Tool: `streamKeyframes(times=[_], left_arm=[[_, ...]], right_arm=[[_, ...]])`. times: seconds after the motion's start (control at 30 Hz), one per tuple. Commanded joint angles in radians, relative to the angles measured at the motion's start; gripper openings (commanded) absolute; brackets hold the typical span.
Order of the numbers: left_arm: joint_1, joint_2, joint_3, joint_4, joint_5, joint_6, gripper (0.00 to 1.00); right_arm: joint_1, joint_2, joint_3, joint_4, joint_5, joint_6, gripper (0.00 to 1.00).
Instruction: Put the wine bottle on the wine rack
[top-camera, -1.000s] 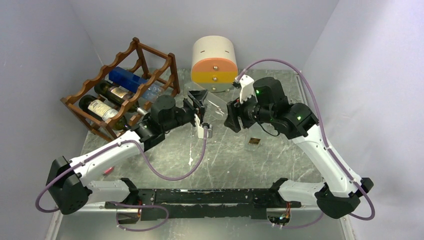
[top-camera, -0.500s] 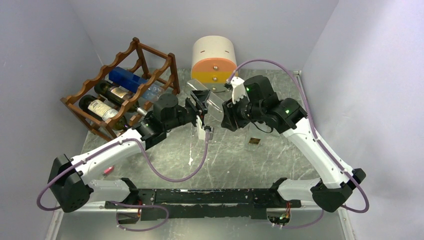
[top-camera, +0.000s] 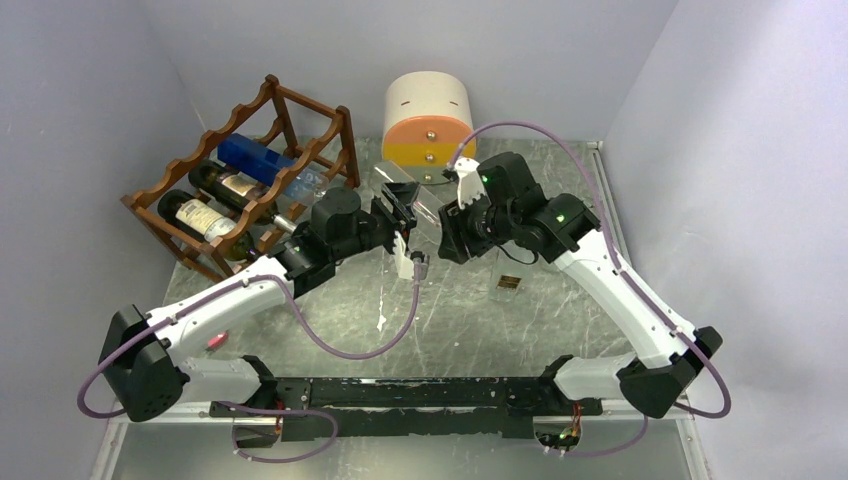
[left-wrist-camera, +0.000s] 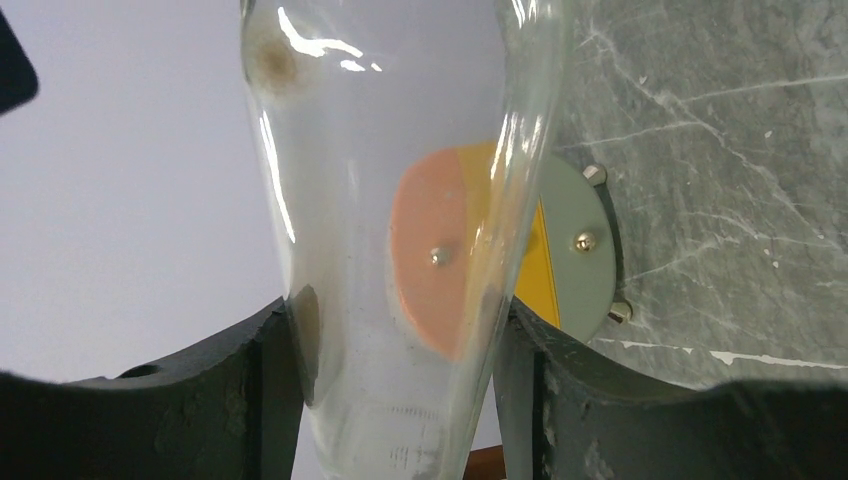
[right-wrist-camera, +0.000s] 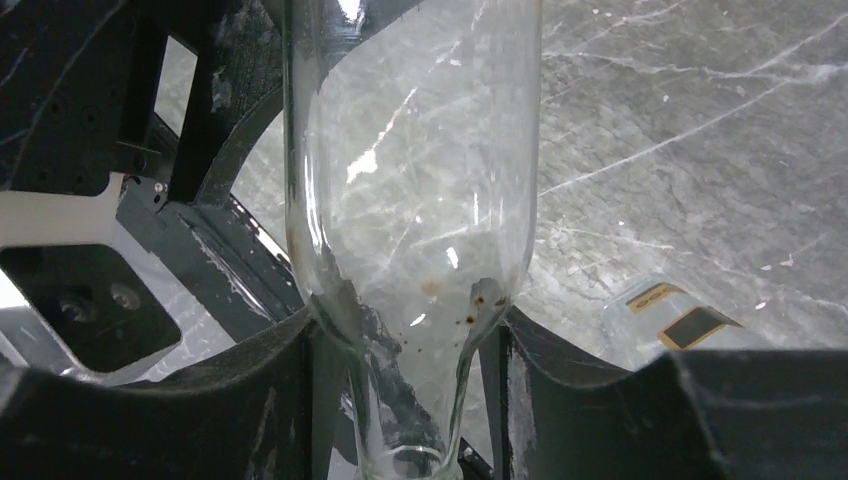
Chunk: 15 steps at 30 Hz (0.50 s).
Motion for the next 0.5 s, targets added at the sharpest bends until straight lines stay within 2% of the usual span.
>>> streamKeyframes(times=[0.0,0.27,0.4,0.47], left_arm=[[-0.010,-0.023,0.059,0.100,0.021,0.005,0.07],[-0.011,-0.026,0.066,0.082,0.013,0.014,0.07],[-0.010,-0.030,0.066,0.084,0.017,0.018,0.07],[-0.010,-0.031,0.066,0.086,0.011,0.027,0.07]], right_arm=[[0.003,0.028,-0.004,0.040,0.008,-0.005,0.53],[0.002,0.065,0.005,0.047,0.022,-0.012,0.51],[0.002,0.076,0.011,0.052,0.031,-0.012,0.63],[0.002,0.081,0.018,0.052,0.041,-0.014,0.64]])
